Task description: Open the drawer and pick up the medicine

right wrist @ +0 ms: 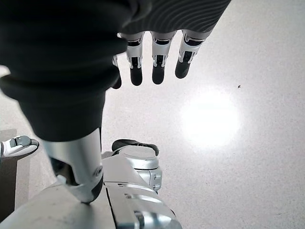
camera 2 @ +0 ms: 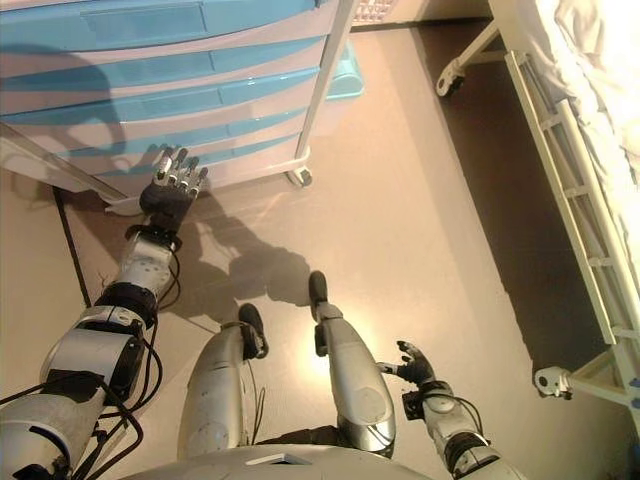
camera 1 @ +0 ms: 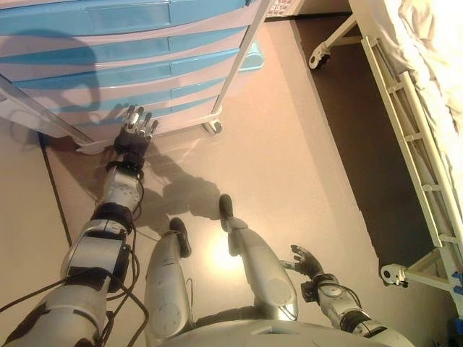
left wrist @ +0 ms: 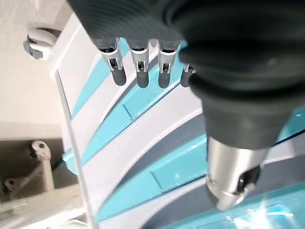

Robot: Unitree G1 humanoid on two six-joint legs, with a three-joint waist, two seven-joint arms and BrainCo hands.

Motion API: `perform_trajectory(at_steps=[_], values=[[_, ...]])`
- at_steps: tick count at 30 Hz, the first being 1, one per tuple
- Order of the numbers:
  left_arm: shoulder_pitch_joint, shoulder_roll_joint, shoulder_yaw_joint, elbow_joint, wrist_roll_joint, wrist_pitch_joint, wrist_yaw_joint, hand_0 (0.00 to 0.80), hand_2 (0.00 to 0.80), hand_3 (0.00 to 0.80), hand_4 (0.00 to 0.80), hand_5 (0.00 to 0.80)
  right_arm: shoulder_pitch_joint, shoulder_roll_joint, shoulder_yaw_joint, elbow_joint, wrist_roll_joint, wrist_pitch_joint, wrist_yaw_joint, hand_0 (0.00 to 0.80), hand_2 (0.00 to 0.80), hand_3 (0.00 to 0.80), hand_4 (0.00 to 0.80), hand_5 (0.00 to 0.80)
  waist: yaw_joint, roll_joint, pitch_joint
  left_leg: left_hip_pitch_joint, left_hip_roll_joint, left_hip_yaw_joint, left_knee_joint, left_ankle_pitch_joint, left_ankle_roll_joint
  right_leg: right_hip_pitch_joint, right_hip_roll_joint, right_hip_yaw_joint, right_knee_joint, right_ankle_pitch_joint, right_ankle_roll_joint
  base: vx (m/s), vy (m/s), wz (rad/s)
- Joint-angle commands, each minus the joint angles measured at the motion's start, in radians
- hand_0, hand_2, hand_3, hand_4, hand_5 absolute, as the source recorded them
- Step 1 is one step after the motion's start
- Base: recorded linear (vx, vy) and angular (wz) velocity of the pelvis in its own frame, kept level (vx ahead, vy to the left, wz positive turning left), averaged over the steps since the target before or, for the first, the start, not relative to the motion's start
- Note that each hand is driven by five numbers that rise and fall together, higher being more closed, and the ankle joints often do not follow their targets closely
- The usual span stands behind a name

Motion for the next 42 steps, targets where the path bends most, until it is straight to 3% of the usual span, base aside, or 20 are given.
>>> perform_trajectory(at_steps=[1, 10, 14, 18, 23, 24, 25, 26, 27, 28, 33, 40, 42], values=[[-0.053, 0.034, 0.037, -0.061, -0.066, -0.061, -0.074, 0.0, 0.0, 0.0, 0.0, 0.0, 0.062, 0.01, 0.048, -0.039, 0.009, -0.014, 0.018, 0.0, 0.0, 0.0, 0.0, 0.0, 0.012, 0.012, -0.006, 0.073, -0.063, 0.004, -0.141, -0.051, 0.016, 0.017, -0.005, 0.014, 0.081, -0.101, 0.04, 0.0, 0.0, 0.0], [-0.164, 0.1, 0.04, -0.074, -0.163, -0.067, -0.076, 0.0, 0.0, 0.0, 0.0, 0.0, 0.067, 0.002, 0.071, -0.033, 0.017, -0.025, 0.022, 0.0, 0.0, 0.0, 0.0, 0.0, 0.001, 0.004, -0.016, 0.065, -0.06, -0.001, -0.137, -0.054, 0.018, 0.012, 0.007, 0.028, 0.089, -0.109, 0.034, 0.002, -0.001, 0.0], [-0.301, 0.176, 0.013, -0.041, -0.242, -0.078, -0.007, 0.0, 0.0, 0.0, 0.0, 0.0, 0.073, -0.012, 0.093, -0.032, 0.018, -0.029, 0.025, 0.0, 0.0, 0.0, 0.0, 0.0, -0.017, -0.003, -0.026, 0.072, -0.061, -0.004, -0.147, -0.052, 0.023, 0.02, 0.018, 0.043, 0.085, -0.111, 0.032, 0.012, -0.006, 0.02], [-0.393, 0.202, -0.025, -0.084, -0.332, -0.086, -0.108, 0.0, 0.0, 0.0, 0.0, 0.0, 0.068, -0.022, 0.105, -0.009, 0.024, -0.048, 0.037, 0.0, 0.0, 0.0, 0.0, 0.0, -0.021, -0.006, -0.032, 0.072, -0.061, -0.003, -0.155, -0.05, 0.021, 0.026, 0.021, 0.045, 0.072, -0.109, 0.03, -0.004, -0.011, 0.02], [-0.435, 0.164, -0.051, -0.276, -0.458, -0.034, -0.292, 0.0, 0.0, 0.0, 0.0, 0.0, 0.059, -0.022, 0.113, 0.01, 0.026, -0.065, 0.038, 0.0, 0.0, 0.0, 0.0, 0.0, -0.013, -0.003, -0.044, 0.084, -0.072, -0.008, -0.175, -0.048, 0.019, 0.043, 0.023, 0.045, 0.055, -0.115, 0.024, -0.032, -0.012, 0.05], [-0.432, 0.146, -0.06, -0.318, -0.471, -0.019, -0.342, 0.0, 0.0, 0.0, 0.0, 0.0, 0.055, -0.022, 0.115, 0.012, 0.025, -0.065, 0.039, 0.0, 0.0, 0.0, 0.0, 0.0, -0.014, -0.01, -0.043, 0.076, -0.074, 0.005, -0.179, -0.016, 0.018, 0.038, 0.019, 0.046, 0.049, -0.094, 0.017, -0.011, 0.0, 0.04], [-0.429, 0.139, -0.065, -0.337, -0.474, -0.012, -0.361, 0.097, 0.097, 0.097, 0.097, 0.097, 0.053, -0.021, 0.115, 0.013, 0.025, -0.064, 0.04, 0.0, 0.0, 0.0, 0.0, 0.0, -0.01, 0.0, -0.05, 0.09, -0.076, -0.01, -0.185, -0.044, 0.018, 0.047, 0.023, 0.046, 0.052, -0.117, 0.021, -0.025, 0.002, 0.04], [-0.422, 0.122, -0.072, -0.376, -0.477, -0.004, -0.393, 0.408, 0.408, 0.408, 0.408, 0.408, 0.048, -0.021, 0.117, 0.013, 0.022, -0.064, 0.039, 0.0, 0.0, 0.0, 0.0, 0.0, -0.008, 0.001, -0.053, 0.092, -0.08, -0.011, -0.192, -0.037, 0.016, 0.05, 0.023, 0.048, 0.048, -0.116, 0.018, 0.075, 0.057, 0.03], [-0.413, 0.109, -0.079, -0.403, -0.488, 0.005, -0.425, 0.653, 0.653, 0.653, 0.653, 0.653, 0.046, -0.021, 0.118, 0.01, 0.018, -0.061, 0.038, 0.0, 0.0, 0.0, 0.0, 0.0, -0.006, 0.004, -0.056, 0.096, -0.082, -0.012, -0.197, -0.034, 0.016, 0.054, 0.023, 0.048, 0.047, -0.117, 0.017, -0.132, -0.027, 0.06], [-0.401, 0.093, -0.084, -0.432, -0.491, 0.022, -0.462, 0.8, 0.8, 0.8, 0.8, 0.8, 0.043, -0.022, 0.118, 0.003, 0.014, -0.056, 0.037, 0.0, 0.0, 0.0, 0.0, 0.0, -0.006, -0.001, -0.053, 0.089, -0.085, -0.001, -0.202, -0.002, 0.015, 0.049, 0.019, 0.048, 0.044, -0.099, 0.01, -0.13, -0.016, 0.03], [-0.286, -0.004, -0.108, -0.598, -0.474, 0.082, -0.637, 0.8, 0.8, 0.8, 0.8, 0.8, 0.02, -0.029, 0.118, -0.038, -0.031, -0.025, 0.013, 0.0, 0.0, 0.0, 0.0, 0.0, 0.02, 0.021, -0.06, 0.112, -0.099, -0.026, -0.241, 0.023, 0.003, 0.079, 0.022, 0.035, 0.043, -0.119, -0.008, -0.084, 0.014, -0.01], [-0.007, -0.125, -0.141, -0.848, -0.486, 0.125, -0.655, 0.8, 0.8, 0.8, 0.8, 0.8, -0.02, -0.048, 0.107, -0.083, -0.087, 0.023, -0.03, 0.0, 0.0, 0.0, 0.0, 0.0, 0.088, 0.048, -0.075, 0.151, -0.112, -0.112, -0.306, 0.084, -0.04, 0.139, 0.028, -0.026, 0.045, -0.155, -0.049, -0.089, -0.05, 0.14], [0.137, -0.177, -0.146, -0.899, -0.462, 0.179, -0.675, 0.8, 0.8, 0.8, 0.8, 0.8, -0.04, -0.057, 0.097, -0.093, -0.114, 0.047, -0.039, 0.0, 0.0, 0.0, 0.0, 0.0, 0.126, 0.056, -0.083, 0.172, -0.112, -0.154, -0.331, 0.107, -0.061, 0.171, 0.028, -0.057, 0.036, -0.167, -0.06, -0.083, -0.135, 0.3]])
